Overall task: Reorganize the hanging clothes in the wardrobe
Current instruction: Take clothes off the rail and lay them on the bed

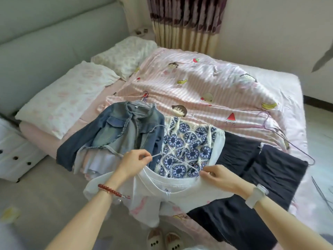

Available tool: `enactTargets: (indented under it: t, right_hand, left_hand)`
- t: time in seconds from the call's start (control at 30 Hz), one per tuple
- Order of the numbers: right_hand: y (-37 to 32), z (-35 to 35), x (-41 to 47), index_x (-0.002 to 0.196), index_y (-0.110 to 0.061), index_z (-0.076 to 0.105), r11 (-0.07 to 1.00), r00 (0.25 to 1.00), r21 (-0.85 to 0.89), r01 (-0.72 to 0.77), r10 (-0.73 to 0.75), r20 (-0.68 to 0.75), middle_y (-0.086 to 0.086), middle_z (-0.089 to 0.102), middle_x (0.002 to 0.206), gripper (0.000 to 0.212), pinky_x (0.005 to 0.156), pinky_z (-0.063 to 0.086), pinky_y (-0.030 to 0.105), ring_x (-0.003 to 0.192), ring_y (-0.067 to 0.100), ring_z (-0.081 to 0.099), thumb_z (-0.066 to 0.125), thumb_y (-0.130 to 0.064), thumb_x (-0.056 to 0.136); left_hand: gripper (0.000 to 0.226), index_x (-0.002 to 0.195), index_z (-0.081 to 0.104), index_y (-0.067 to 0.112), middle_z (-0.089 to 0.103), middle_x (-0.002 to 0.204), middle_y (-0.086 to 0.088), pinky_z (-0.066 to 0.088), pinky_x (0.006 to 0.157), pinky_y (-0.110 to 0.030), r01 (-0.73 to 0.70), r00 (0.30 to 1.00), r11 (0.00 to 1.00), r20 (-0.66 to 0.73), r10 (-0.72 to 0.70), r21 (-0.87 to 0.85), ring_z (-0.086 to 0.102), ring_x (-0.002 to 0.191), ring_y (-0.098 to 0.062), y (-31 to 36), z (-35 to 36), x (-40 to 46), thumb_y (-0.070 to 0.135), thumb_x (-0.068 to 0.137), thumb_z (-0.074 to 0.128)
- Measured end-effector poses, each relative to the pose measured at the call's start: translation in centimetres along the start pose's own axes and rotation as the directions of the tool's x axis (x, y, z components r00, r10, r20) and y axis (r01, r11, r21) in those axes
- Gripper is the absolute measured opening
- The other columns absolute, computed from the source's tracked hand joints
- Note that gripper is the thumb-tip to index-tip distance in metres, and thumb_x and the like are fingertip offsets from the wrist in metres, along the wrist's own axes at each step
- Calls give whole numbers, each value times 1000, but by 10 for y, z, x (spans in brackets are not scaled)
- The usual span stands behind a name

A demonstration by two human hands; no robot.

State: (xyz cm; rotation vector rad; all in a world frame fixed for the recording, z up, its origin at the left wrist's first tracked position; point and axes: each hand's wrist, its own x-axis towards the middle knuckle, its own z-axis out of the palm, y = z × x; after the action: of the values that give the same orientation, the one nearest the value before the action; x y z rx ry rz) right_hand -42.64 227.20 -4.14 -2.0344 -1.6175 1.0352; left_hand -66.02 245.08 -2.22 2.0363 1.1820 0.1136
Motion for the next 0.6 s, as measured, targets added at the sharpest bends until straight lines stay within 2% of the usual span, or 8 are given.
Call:
enactTargets:
  t: [0.07, 0.13, 0.23, 0.33, 0.4, 0.5, 0.57, 0.6]
  right_hand:
    - [3, -8, -11, 54, -28, 50, 994, 993, 24, -105, 103, 64, -13, 41, 49, 42, 48, 27, 16, 47, 3, 34, 42, -50, 89]
    - [8, -10, -21, 61, -19, 55, 978, 971, -5, -211, 210, 116, -12, 44, 56, 45, 50, 27, 17, 51, 4, 34, 42, -53, 87]
    - [13, 3, -32, 65, -16, 59, 938, 926, -67, -340, 347, 148, -9, 52, 60, 43, 55, 33, 24, 57, 9, 41, 42, -49, 88]
    - [5, 27, -27, 63, -13, 56, 886, 911, -217, -410, 411, -43, 5, 59, 67, 38, 54, 32, 29, 57, 15, 39, 42, -37, 89]
    - [-9, 41, -13, 64, -9, 52, 870, 903, -244, -428, 400, -157, 13, 55, 71, 35, 54, 29, 31, 59, 19, 36, 41, -31, 88]
    - [-44, 60, 19, 58, -23, 40, 920, 948, -229, -317, 306, -83, -3, 47, 59, 31, 55, 32, 29, 57, 19, 40, 40, -25, 89]
    - [-68, 77, 43, 67, -26, 46, 947, 969, -214, -241, 246, -3, -7, 49, 62, 24, 54, 34, 26, 58, 16, 44, 40, -22, 90]
    - [-80, 87, 55, 73, -21, 50, 955, 975, -209, -209, 221, 36, -3, 50, 65, 21, 53, 33, 25, 59, 17, 44, 39, -19, 90]
  left_hand:
    - [17, 69, 65, 25, 64, 68, 14, 41, 65, -19, 40, 978, 997, 209, -25, -70, 56, 68, -4, 7, 6, 17, 22, 86, 61]
    - [18, 70, 67, 23, 64, 69, 11, 39, 67, -17, 94, 928, 986, 371, -38, -135, 53, 68, -4, 12, 16, 30, 23, 87, 62]
    - [22, 68, 67, 22, 60, 64, 11, 36, 58, -18, 42, 897, 998, 442, -19, -42, 48, 58, -1, 10, 33, 38, 26, 88, 60]
    - [28, 63, 67, 24, 52, 46, 17, 31, 49, -18, 12, 913, 1000, 408, -20, 22, 43, 46, 3, -2, 39, 38, 32, 88, 58]
    - [29, 64, 69, 22, 56, 51, 15, 34, 53, -21, 18, 939, 997, 341, -43, 77, 48, 54, -3, -16, 30, 40, 35, 87, 58]
    - [19, 67, 63, 27, 61, 69, 8, 38, 61, -25, 97, 979, 986, 164, -119, 135, 55, 73, -15, -49, 2, 40, 36, 84, 61]
    - [16, 68, 58, 31, 60, 77, 7, 38, 64, -26, 180, 982, 971, 21, -186, 160, 55, 79, -16, -77, -19, 34, 39, 82, 62]
    - [18, 67, 57, 31, 60, 78, 7, 38, 64, -26, 225, 974, 959, -21, -225, 169, 55, 79, -17, -93, -29, 30, 39, 81, 62]
